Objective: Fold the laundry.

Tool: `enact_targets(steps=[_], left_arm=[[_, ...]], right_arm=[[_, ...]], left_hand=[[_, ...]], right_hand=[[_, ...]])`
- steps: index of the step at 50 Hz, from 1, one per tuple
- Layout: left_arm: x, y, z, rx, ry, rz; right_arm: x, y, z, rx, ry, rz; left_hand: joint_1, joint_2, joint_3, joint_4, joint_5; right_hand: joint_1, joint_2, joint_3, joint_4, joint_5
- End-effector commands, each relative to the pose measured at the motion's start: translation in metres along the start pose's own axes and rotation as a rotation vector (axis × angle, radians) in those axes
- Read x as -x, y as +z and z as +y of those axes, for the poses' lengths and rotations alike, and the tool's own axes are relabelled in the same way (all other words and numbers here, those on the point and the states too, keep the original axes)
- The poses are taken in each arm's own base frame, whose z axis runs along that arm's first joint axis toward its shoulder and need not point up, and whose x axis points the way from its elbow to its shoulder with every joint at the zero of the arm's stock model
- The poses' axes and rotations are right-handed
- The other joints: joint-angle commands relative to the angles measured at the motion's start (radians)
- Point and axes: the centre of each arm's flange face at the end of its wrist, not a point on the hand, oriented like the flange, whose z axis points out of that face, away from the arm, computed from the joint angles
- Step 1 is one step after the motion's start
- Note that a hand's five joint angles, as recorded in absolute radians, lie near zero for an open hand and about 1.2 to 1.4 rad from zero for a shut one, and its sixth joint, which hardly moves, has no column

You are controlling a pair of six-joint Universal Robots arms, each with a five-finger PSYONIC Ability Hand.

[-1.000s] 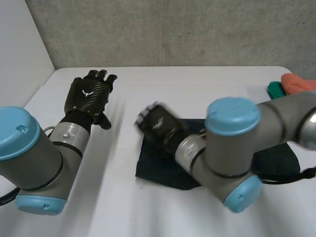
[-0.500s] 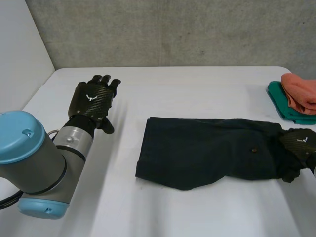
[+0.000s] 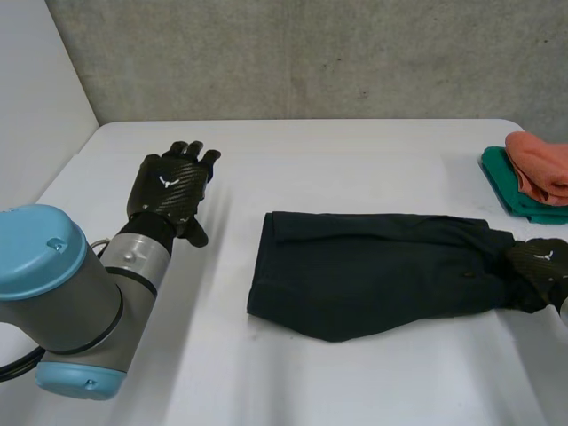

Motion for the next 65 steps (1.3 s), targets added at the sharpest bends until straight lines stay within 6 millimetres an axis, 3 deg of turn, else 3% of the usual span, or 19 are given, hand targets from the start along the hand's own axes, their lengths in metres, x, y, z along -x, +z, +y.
enact_targets(steps=[1, 4, 8, 12, 14, 16, 20, 24, 30, 35, 37, 39, 40, 42, 44, 47, 52, 56, 65], left_arm=[[0.002, 0.0, -0.003, -0.01, 0.0, -0.005], [0.003, 0.0, -0.004, -0.011, 0.0, -0.007], [0.004, 0.0, -0.004, -0.012, -0.001, -0.012], [0.004, -0.001, -0.005, -0.012, -0.001, -0.014], [0.005, -0.002, -0.006, -0.014, -0.001, -0.014], [0.005, -0.002, -0.005, -0.011, 0.0, -0.015], [0.007, -0.002, -0.005, -0.012, 0.0, -0.018], [0.008, -0.002, -0.005, -0.01, 0.0, -0.023], [0.009, -0.001, -0.005, -0.013, 0.001, -0.024], [0.011, 0.002, -0.008, -0.024, 0.0, -0.03], [0.01, 0.002, -0.009, -0.026, 0.0, -0.028], [0.009, 0.001, -0.009, -0.025, 0.0, -0.026], [0.009, 0.001, -0.009, -0.026, 0.0, -0.025], [0.008, 0.0, -0.008, -0.024, -0.001, -0.021], [0.007, -0.001, -0.008, -0.023, -0.001, -0.019], [0.006, -0.002, -0.006, -0.016, -0.001, -0.015], [0.005, -0.003, -0.005, -0.013, 0.0, -0.011], [0.004, -0.002, -0.002, -0.005, 0.001, -0.008], [0.001, -0.003, -0.001, -0.001, 0.0, 0.0]], right_arm=[[-0.013, -0.008, -0.036, -0.09, -0.086, 0.052], [-0.002, -0.013, -0.055, -0.143, -0.142, 0.021], [0.038, -0.026, -0.101, -0.295, -0.248, -0.076], [0.096, -0.046, -0.143, -0.462, -0.358, -0.218], [0.126, -0.052, -0.152, -0.51, -0.417, -0.292], [0.146, -0.056, -0.154, -0.535, -0.458, -0.341], [0.212, -0.077, -0.152, -0.632, -0.593, -0.504], [0.249, -0.083, -0.137, -0.644, -0.669, -0.587], [0.263, -0.083, -0.127, -0.637, -0.668, -0.639], [0.253, -0.076, -0.144, -0.632, -0.572, -0.57], [0.233, -0.073, -0.162, -0.592, -0.428, -0.476], [0.208, -0.067, -0.174, -0.548, -0.301, -0.38], [0.175, -0.056, -0.18, -0.492, -0.17, -0.272], [0.142, -0.044, -0.177, -0.434, -0.058, -0.174], [0.104, -0.035, -0.163, -0.344, 0.066, -0.089], [0.075, -0.032, -0.143, -0.257, 0.107, -0.043], [0.022, -0.018, -0.078, -0.089, 0.123, 0.012], [0.013, -0.017, -0.047, -0.057, 0.069, -0.044], [-0.001, -0.007, -0.015, -0.042, 0.04, -0.054]], left_hand=[[-0.026, -0.029, -0.042, -0.661, -0.048], [-0.026, -0.029, -0.042, -0.661, -0.048], [-0.026, -0.029, -0.042, -0.661, -0.048], [-0.026, -0.029, -0.042, -0.661, -0.048], [-0.026, -0.029, -0.042, -0.661, -0.048], [-0.026, -0.029, -0.042, -0.661, -0.048], [-0.026, -0.029, -0.042, -0.661, -0.048], [-0.026, -0.029, -0.042, -0.661, -0.048], [-0.026, -0.029, -0.042, -0.661, -0.048], [-0.026, -0.029, -0.042, -0.661, -0.048], [-0.026, -0.029, -0.042, -0.661, -0.048], [-0.026, -0.029, -0.042, -0.661, -0.048], [-0.026, -0.029, -0.042, -0.661, -0.048], [-0.026, -0.029, -0.042, -0.661, -0.048], [-0.026, -0.029, -0.042, -0.661, -0.048], [-0.026, -0.029, -0.042, -0.661, -0.048], [-0.026, -0.029, -0.042, -0.661, -0.048], [-0.026, -0.029, -0.042, -0.661, -0.048], [-0.026, -0.029, -0.042, -0.661, -0.048]], right_hand=[[0.604, 0.23, 0.251, 0.206, 0.317], [0.604, 0.23, 0.251, 0.206, 0.317], [0.604, 0.23, 0.251, 0.206, 0.317], [0.604, 0.23, 0.251, 0.206, 0.317], [0.604, 0.23, 0.251, 0.206, 0.317], [0.604, 0.23, 0.251, 0.206, 0.317], [0.604, 0.23, 0.251, 0.206, 0.317], [0.604, 0.23, 0.251, 0.206, 0.317], [0.495, 0.121, 0.142, 0.096, 0.208], [-0.292, -0.666, -0.644, -0.69, -0.578], [-0.551, -0.925, -0.904, -0.949, -0.838], [-0.601, -0.975, -0.954, -0.999, -0.888], [-0.618, -0.992, -0.97, -1.016, -0.904], [-0.618, -0.992, -0.97, -1.016, -0.904], [-0.618, -0.992, -0.97, -1.016, -0.904], [-0.618, -0.992, -0.97, -1.016, -0.904], [-0.57, -0.943, -0.922, -0.968, -0.856], [-0.519, -0.893, -0.872, -0.918, -0.806], [-0.432, -0.805, -0.784, -0.83, -0.718]])
